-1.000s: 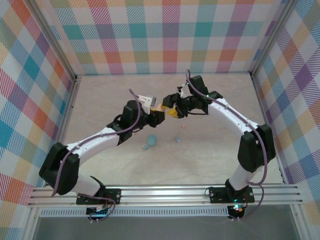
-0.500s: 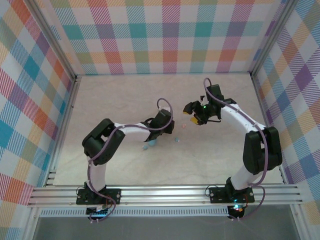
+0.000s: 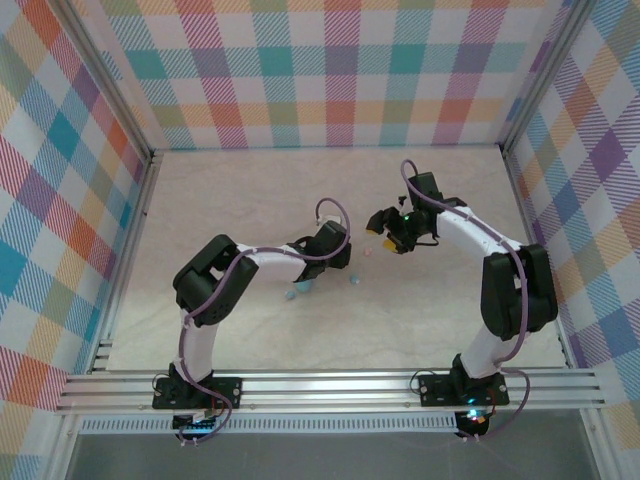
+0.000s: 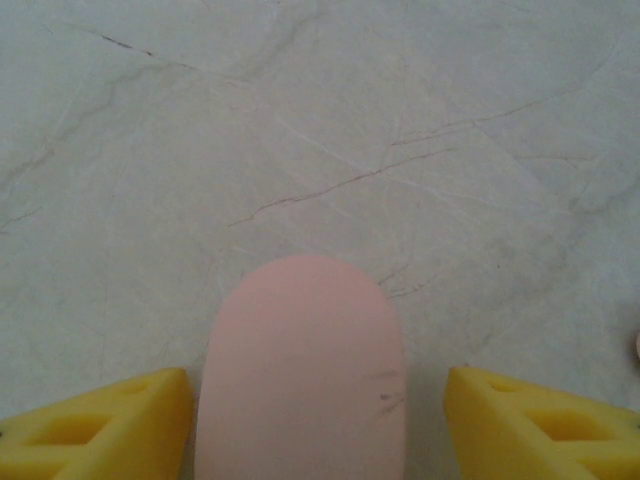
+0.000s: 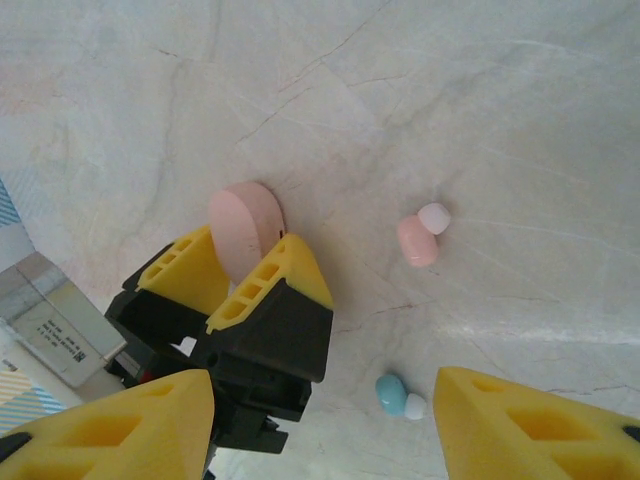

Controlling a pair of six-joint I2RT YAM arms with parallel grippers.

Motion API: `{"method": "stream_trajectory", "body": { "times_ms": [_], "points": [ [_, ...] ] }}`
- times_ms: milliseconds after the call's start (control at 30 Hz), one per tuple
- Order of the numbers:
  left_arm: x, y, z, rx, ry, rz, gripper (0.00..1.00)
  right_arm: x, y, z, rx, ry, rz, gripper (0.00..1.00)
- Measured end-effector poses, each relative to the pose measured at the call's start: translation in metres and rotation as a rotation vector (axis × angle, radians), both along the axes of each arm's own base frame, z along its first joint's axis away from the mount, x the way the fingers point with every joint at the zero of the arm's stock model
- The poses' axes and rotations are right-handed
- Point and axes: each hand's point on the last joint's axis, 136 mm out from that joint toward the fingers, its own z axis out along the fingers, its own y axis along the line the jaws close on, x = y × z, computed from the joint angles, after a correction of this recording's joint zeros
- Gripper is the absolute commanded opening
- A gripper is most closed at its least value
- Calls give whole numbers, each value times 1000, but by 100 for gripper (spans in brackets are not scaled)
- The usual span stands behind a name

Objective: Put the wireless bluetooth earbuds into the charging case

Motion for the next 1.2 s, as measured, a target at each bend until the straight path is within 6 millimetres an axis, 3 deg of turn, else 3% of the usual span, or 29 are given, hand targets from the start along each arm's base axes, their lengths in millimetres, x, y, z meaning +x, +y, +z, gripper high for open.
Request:
{"method": "stream_trajectory", "body": {
  "times_ms": [100, 200, 300, 400, 467, 567, 700, 1200],
  "points": [
    [-3, 4, 14, 2, 1, 0, 72, -3, -2, -3, -29, 4, 9, 59],
    [-6, 11, 49, -22, -29, 2, 72, -4, 0, -8, -92, 7, 39, 58],
    [-7, 24, 91, -66, -59, 7, 73, -2, 23, -12, -162, -20, 126, 54],
    [-7, 50, 114, -108, -65, 38, 72, -1, 54, -15, -229, -48, 223, 58],
    [-12, 75, 111, -120, -42, 78, 72, 2, 75, -18, -269, -66, 276, 60],
    [-30, 115, 88, -102, 28, 146, 72, 3, 100, -27, -316, -76, 329, 62],
    [-55, 150, 64, -73, 109, 201, 72, 7, 115, -40, -385, -59, 357, 65],
    [-64, 169, 86, -115, 74, 223, 72, 39, 136, -73, -528, -50, 456, 68]
  ]
}}
